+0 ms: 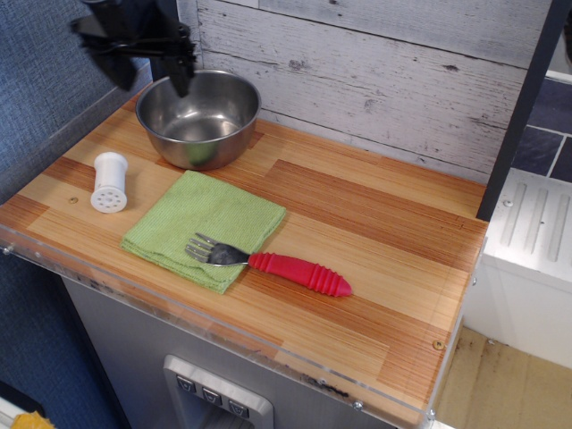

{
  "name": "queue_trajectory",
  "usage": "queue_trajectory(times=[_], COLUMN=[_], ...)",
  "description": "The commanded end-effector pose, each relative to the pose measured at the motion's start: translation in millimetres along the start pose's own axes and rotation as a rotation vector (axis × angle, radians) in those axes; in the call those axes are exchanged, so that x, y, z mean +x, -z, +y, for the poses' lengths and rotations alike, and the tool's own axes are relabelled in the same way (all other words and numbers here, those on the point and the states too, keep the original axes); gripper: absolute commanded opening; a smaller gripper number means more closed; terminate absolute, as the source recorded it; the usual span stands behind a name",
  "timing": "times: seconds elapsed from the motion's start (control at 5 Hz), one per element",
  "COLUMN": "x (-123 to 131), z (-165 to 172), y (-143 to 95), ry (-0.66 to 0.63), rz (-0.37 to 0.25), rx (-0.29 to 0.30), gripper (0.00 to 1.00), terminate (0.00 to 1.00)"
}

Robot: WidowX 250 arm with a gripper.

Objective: Move vessel little bit right

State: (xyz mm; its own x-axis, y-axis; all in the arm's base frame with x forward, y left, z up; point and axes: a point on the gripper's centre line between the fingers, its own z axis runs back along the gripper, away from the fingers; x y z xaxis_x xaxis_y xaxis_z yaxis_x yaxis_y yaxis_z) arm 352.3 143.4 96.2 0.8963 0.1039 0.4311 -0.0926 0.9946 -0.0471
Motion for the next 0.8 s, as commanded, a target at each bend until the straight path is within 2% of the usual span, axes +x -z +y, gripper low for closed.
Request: queue_trajectory(times=[0.0,0.4,0.6], x=[31.2,22.7,16.3], z=[-44.1,-84.4,-86.7], y=[-0.4,11.0,14.9], ry=[0.364,0.436,0.418], rz=[-0.020,0.025,0.046], rx=[-0.113,-0.099,-0.027], gripper=[1.00,1.00,1.00], terminate=[0.00,0.00,0.00])
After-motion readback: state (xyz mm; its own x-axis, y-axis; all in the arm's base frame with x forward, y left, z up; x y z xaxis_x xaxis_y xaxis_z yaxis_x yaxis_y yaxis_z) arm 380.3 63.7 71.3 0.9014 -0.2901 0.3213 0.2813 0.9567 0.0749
